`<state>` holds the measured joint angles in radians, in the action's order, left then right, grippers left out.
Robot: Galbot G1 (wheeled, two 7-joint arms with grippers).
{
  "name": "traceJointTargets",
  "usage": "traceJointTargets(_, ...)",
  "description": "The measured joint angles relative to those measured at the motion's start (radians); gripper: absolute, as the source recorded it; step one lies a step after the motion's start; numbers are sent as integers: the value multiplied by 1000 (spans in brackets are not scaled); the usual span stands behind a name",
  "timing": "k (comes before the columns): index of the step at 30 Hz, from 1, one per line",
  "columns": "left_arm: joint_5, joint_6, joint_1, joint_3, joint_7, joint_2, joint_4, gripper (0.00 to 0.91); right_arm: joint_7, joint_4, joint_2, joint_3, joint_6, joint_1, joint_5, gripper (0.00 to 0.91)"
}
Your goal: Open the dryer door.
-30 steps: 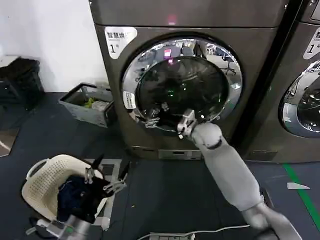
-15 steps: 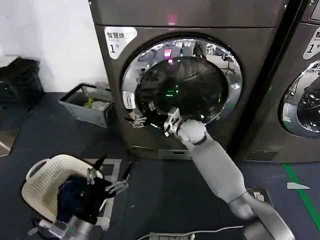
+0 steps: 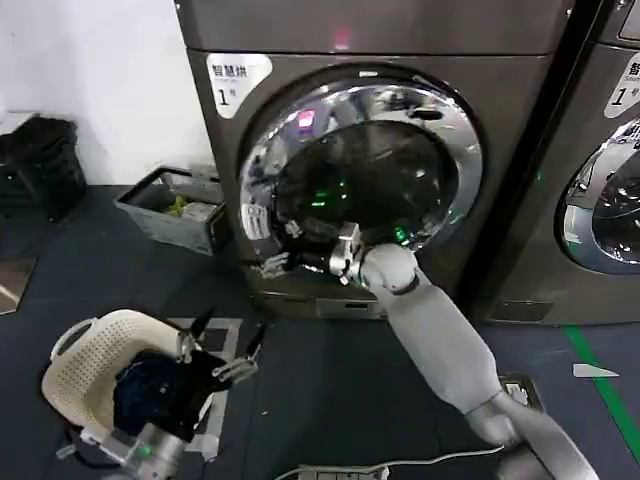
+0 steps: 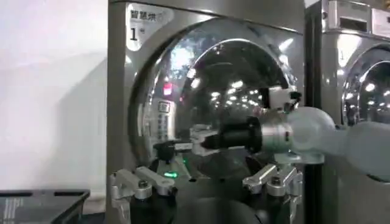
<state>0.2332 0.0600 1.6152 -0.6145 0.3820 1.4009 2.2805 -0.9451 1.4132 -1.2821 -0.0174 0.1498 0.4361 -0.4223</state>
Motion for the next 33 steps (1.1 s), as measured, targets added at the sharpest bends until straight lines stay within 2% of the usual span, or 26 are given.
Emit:
traceJointTargets(6,35,56,-25,-20,-9,-2,1,907,-122,26,41,19,-50,15,-8,907)
traceJointTargets(20,193,55,-69,-123,177,-30,-35,907,-315,113,147,87,-82,83,-68,907)
traceJointTargets(33,239,63,-125,-149,181,-95,-65,907,-434,170,210,130,-126,159,-63,907)
